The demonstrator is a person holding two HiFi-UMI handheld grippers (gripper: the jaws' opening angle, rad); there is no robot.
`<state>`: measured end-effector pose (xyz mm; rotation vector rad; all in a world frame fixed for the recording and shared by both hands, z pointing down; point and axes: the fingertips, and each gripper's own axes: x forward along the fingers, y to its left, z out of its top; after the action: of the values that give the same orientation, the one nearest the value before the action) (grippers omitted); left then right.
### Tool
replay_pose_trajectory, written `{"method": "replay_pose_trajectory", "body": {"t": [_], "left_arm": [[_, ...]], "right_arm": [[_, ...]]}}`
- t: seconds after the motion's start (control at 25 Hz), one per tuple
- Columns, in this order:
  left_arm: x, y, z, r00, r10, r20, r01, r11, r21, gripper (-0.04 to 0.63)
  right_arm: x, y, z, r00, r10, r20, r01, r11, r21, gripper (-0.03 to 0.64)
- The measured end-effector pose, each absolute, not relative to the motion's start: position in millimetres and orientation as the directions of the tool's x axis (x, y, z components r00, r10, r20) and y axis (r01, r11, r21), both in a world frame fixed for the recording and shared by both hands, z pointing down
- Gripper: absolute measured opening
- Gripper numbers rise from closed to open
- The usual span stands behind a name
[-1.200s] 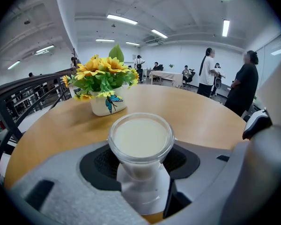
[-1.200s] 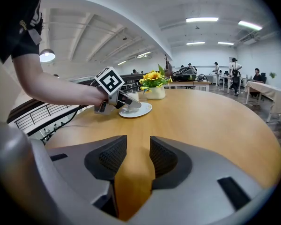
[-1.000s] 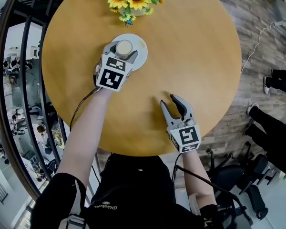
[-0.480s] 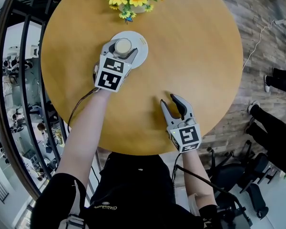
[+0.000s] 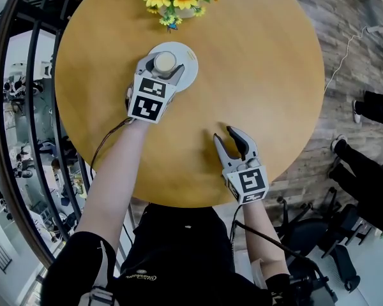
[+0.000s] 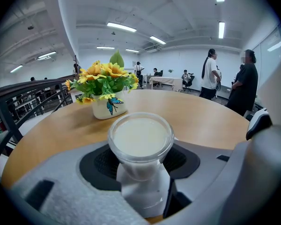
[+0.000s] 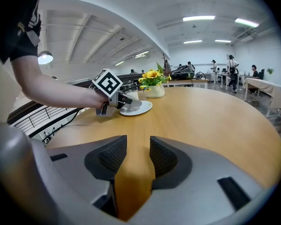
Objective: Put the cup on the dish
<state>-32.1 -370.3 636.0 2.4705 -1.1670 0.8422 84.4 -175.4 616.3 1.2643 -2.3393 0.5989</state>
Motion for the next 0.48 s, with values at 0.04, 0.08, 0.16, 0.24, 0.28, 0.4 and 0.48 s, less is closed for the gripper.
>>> {"method": "replay_pose_trajectory", "body": {"t": [0.04, 0.08, 0.16, 0.24, 0.28, 0.4, 0.48], "left_arm": [[-32.0, -370.6, 636.0, 0.503, -0.611, 0.611, -0.774, -0.633, 0.004, 0.253], [-32.2, -370.7, 635.8, 0.502, -0.614, 0.61, -0.776, -0.631, 0.003, 0.253], [-33.1, -370.7, 635.4, 0.499, -0.619, 0.606, -0.779, -0.627, 0.0, 0.253], [-33.1, -371.0, 635.1, 0.499, -0.621, 0.604, -0.778, -0.628, -0.002, 0.253], [-32.8, -371.1, 635.2, 0.5, -0.62, 0.604, -0.777, -0.629, -0.002, 0.253], [-32.9, -371.0, 635.9, 0.502, -0.621, 0.602, -0.776, -0.631, -0.005, 0.255], [-33.2, -371.2, 635.9, 0.5, -0.626, 0.599, -0.777, -0.63, -0.01, 0.256]], "right_arm": [[84.6, -175.0, 617.0, -0.503, -0.672, 0.544, -0.851, 0.496, -0.175, 0.153], [84.8, -174.3, 617.8, -0.504, -0.67, 0.546, -0.85, 0.496, -0.177, 0.153], [84.9, -172.8, 618.3, -0.505, -0.668, 0.547, -0.85, 0.494, -0.181, 0.153], [85.4, -171.8, 617.9, -0.503, -0.669, 0.547, -0.852, 0.492, -0.182, 0.153], [86.3, -171.4, 618.1, -0.501, -0.669, 0.548, -0.852, 0.491, -0.181, 0.153], [88.7, -171.9, 617.8, -0.498, -0.675, 0.545, -0.856, 0.482, -0.185, 0.153], [89.9, -172.0, 617.5, -0.495, -0.679, 0.543, -0.859, 0.477, -0.187, 0.153]]}}
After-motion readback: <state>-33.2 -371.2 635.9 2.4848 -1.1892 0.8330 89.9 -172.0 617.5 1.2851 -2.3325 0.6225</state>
